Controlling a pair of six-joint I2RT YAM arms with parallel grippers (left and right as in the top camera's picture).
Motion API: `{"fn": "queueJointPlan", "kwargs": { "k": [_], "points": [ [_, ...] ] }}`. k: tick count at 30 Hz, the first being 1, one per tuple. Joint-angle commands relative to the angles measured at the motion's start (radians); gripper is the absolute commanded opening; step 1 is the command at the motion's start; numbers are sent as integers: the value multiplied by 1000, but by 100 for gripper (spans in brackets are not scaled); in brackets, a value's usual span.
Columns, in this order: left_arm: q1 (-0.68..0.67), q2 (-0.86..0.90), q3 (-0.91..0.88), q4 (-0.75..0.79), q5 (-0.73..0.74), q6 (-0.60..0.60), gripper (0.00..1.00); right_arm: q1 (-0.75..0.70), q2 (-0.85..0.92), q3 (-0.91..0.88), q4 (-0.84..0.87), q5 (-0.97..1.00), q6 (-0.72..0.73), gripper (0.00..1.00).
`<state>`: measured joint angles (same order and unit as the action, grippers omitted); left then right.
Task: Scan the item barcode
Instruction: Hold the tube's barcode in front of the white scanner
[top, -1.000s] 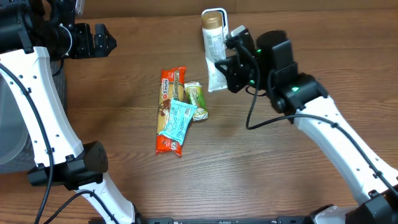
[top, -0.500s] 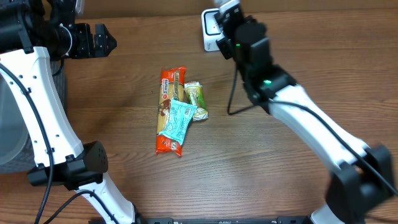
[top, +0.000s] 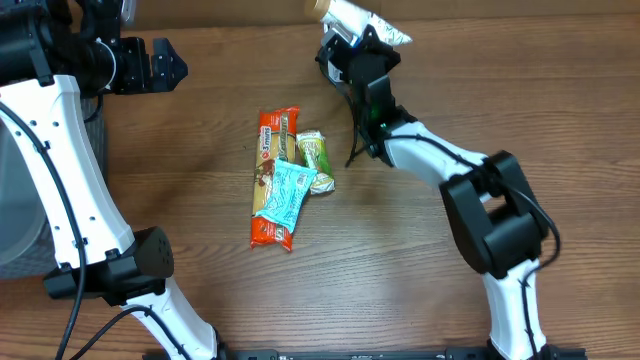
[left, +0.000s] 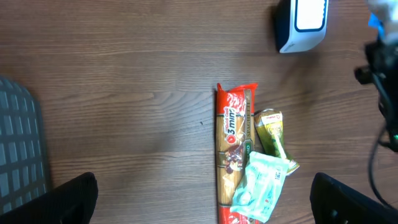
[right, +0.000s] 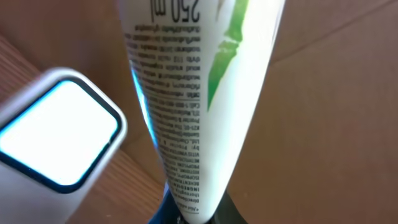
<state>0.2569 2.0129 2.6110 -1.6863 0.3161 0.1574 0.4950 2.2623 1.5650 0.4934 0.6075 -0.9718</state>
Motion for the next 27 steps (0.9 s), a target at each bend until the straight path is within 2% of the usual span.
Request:
{"fn": "queueJointPlan", "kwargs": {
  "k": [1, 9, 27],
  "points": [
    [-3, 11, 2, 0, 17, 3, 100, -39, 69, 95, 22, 110, -49, 4],
    [-3, 11, 1, 0, 17, 3, 100, -37, 159, 173, -4, 124, -45, 3],
    [-3, 11, 1, 0, 17, 3, 99, -29, 176, 191, -47, 87, 32, 3]
  ]
}}
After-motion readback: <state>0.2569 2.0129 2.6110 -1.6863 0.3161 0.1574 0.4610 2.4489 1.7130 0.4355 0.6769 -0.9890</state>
